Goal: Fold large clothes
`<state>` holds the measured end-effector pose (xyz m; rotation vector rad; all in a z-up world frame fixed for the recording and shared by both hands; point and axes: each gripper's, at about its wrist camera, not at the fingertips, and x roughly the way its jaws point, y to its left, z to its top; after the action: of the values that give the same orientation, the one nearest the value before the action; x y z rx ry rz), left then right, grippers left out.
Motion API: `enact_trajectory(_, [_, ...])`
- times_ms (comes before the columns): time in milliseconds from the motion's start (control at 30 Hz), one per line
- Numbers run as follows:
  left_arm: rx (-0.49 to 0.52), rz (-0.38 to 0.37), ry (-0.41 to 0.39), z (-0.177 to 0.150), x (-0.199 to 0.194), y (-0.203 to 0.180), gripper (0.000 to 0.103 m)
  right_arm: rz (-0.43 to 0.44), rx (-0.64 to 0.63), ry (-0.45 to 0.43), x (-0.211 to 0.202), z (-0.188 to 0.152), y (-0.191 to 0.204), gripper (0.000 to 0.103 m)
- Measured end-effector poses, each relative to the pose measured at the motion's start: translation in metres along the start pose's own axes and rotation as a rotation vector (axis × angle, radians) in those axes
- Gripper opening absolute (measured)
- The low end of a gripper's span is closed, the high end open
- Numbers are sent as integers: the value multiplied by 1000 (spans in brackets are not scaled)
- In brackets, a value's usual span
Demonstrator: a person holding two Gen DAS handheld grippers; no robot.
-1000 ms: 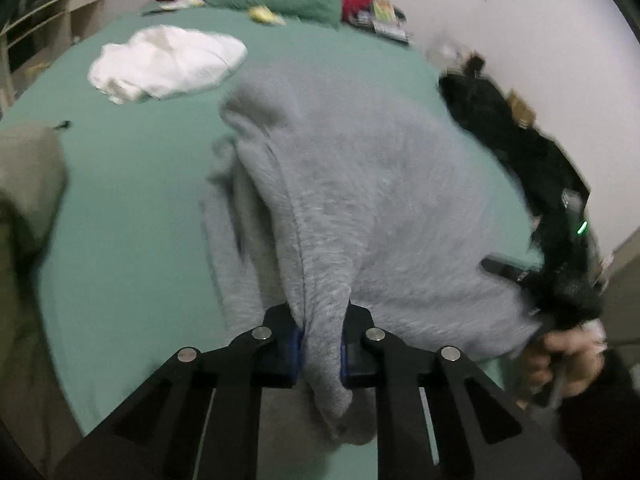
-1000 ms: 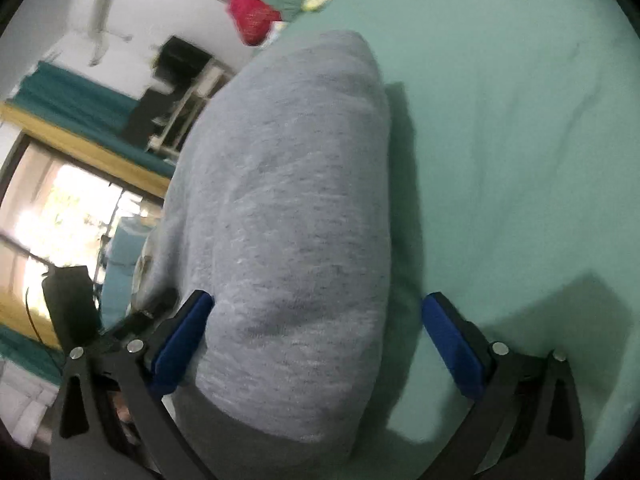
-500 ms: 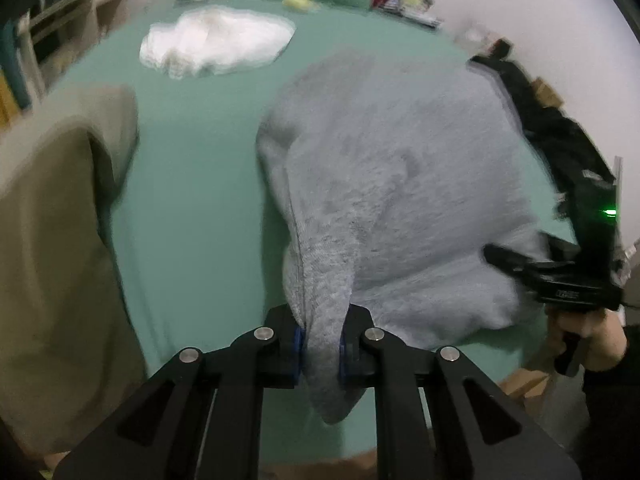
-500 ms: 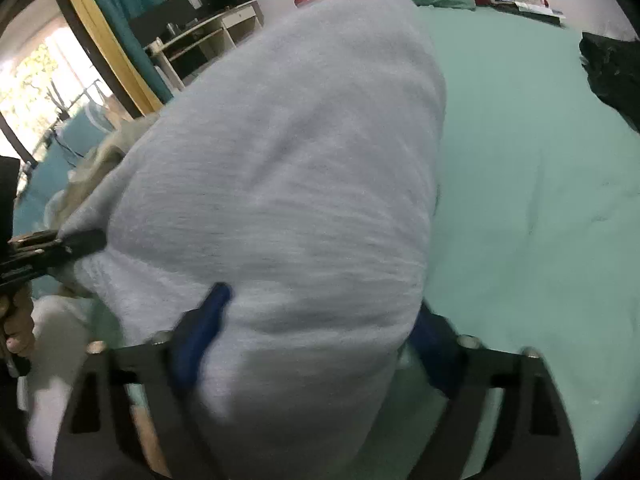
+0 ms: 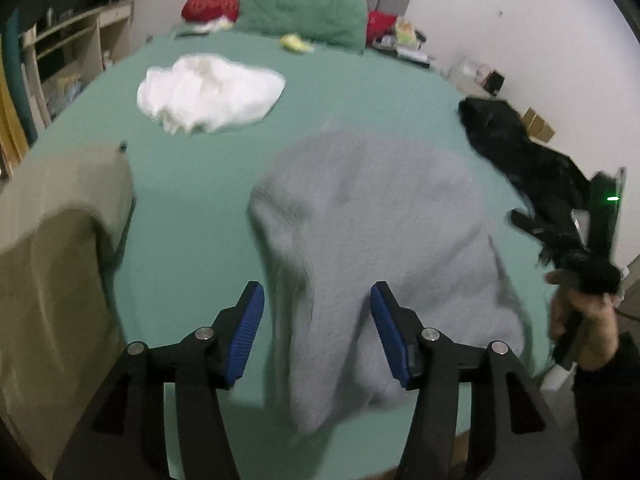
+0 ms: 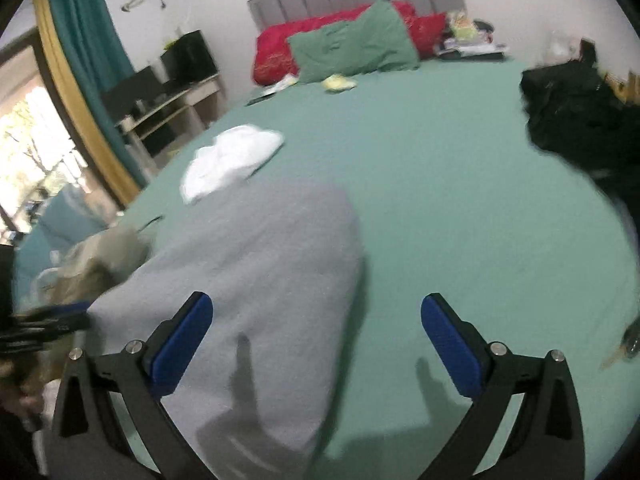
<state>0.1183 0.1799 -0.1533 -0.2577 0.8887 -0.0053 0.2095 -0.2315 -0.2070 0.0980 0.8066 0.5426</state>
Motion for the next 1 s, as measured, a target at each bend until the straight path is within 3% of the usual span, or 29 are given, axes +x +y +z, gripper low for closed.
enact_trajectory(133, [-13,-25,-45,30,18,-10,61,-24,5,107,61,15,1,102])
enact_trajectory(200, [-21,-25,-31,41,38,-8,63,-53,-6,161,80,14,-9,102])
enact_trajectory(333, [-56,12,75,41,94,9,63,-72,-46,101,91,7,-9,102])
enact_trajectory(400, [-109,-31,123,35,106,22,64,-72,-37,110,89,8,-11,102])
enact_trajectory(433, [-120,-56,109,32,102,25,65,-68,-27,118,87,8,-12,102])
enact_trajectory(567, [-120,-78,65,25,88,37,75,-19,34,109,69,11,-17,102])
enact_trajectory(700, [-203,-168,166,13,113,66,83,130,98,86,48,0,-9,102])
enact_trajectory(833, [-229,-218,170,6,127,72,86,147,54,132,49,-17,7,102])
enact_trajectory(1000, [-252,-325,178,4,158,78,90,196,142,185,73,-29,-2,102])
